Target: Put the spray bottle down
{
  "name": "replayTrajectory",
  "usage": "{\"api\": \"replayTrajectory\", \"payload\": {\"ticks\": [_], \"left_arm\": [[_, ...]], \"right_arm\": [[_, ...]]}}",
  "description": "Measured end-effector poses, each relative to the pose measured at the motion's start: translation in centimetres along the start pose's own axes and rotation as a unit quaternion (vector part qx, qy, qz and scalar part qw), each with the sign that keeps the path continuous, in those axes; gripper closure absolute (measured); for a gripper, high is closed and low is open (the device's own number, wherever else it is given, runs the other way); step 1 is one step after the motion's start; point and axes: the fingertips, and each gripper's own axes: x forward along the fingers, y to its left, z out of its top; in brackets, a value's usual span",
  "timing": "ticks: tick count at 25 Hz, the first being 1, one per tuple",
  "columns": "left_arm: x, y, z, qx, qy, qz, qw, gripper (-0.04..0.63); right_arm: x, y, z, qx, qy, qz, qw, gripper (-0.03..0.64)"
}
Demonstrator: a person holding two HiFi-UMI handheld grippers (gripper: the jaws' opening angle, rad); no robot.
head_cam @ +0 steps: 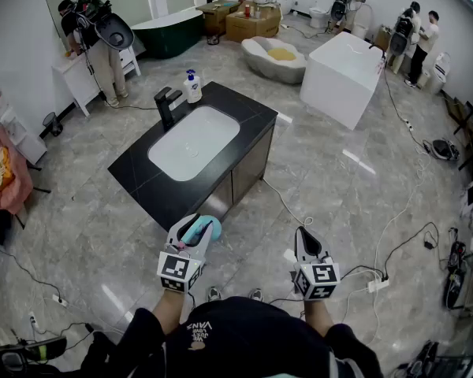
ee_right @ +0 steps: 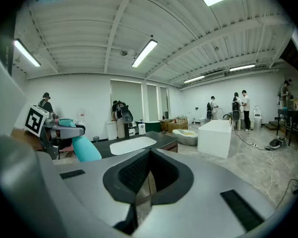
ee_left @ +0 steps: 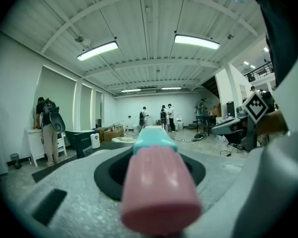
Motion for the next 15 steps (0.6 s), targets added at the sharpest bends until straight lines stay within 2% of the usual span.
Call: {"api": "replayTrajectory", "payload": {"ticks": [5,15], "left_arm": [[1.1,-2.7,-0.1,-0.004,0.000,0.012,0.9999,0.443],[2.9,-6.0,-0.6,-0.009,0.008,0.030,0.9995,0.443]], "right_arm": [[-1.0,-2.2,-0.4,0.023,-0.021,0.032,0.999,0.615],[-1.5,-6.1,-1.8,0.018,-0.006,0.049,0.999,0.615]]}}
